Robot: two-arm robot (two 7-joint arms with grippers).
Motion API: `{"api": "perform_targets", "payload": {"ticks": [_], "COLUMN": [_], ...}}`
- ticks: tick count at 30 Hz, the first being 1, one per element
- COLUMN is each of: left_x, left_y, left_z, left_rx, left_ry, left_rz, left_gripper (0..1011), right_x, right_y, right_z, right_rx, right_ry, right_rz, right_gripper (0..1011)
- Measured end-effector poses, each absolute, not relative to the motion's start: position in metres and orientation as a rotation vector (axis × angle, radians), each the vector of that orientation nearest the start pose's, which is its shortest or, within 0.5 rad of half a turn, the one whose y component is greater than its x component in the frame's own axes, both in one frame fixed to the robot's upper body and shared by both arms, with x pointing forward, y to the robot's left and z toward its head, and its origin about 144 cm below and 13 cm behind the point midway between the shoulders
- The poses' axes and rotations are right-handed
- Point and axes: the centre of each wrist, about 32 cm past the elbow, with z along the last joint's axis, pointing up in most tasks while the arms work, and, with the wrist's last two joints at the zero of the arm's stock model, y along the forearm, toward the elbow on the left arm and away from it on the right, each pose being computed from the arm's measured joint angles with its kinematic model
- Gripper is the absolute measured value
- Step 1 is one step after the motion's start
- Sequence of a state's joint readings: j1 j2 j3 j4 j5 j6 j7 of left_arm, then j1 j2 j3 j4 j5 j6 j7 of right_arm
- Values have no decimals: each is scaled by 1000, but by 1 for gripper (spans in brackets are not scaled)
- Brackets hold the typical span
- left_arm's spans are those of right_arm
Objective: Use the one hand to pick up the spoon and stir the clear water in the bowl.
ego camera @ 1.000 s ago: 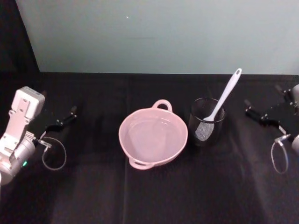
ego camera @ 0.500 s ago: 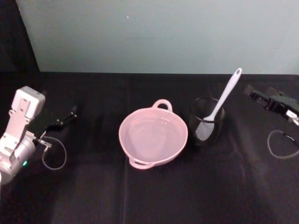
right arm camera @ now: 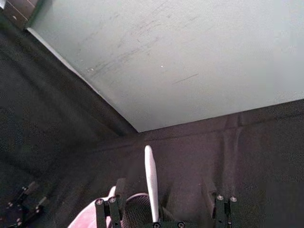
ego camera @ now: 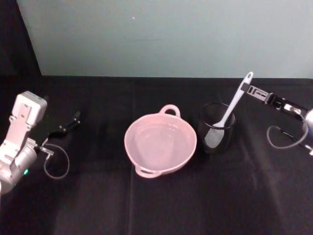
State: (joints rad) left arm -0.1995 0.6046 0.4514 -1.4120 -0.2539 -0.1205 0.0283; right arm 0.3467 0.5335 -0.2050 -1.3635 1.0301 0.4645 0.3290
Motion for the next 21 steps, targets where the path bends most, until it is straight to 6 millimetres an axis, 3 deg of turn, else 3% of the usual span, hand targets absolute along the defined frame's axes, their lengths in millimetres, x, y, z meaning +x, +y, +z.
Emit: {"api": "perform_targets", "payload": {"ticks": [7, 21], "left_x": [489, 489], "left_y": [310, 310], "left_z": [1140, 1140], "left_rx": [304, 304], "left_ry": [-285, -285], "left_rz": [1248, 1248], "left_gripper": [1011, 1011], "right_x": [557, 559], "right_y": [-347, -345], "right_z": [1216, 1215], "right_rx": [116, 125], "right_ry": [584, 564], "right_rz": [-1011, -1004], "right_gripper": [1003, 972]}}
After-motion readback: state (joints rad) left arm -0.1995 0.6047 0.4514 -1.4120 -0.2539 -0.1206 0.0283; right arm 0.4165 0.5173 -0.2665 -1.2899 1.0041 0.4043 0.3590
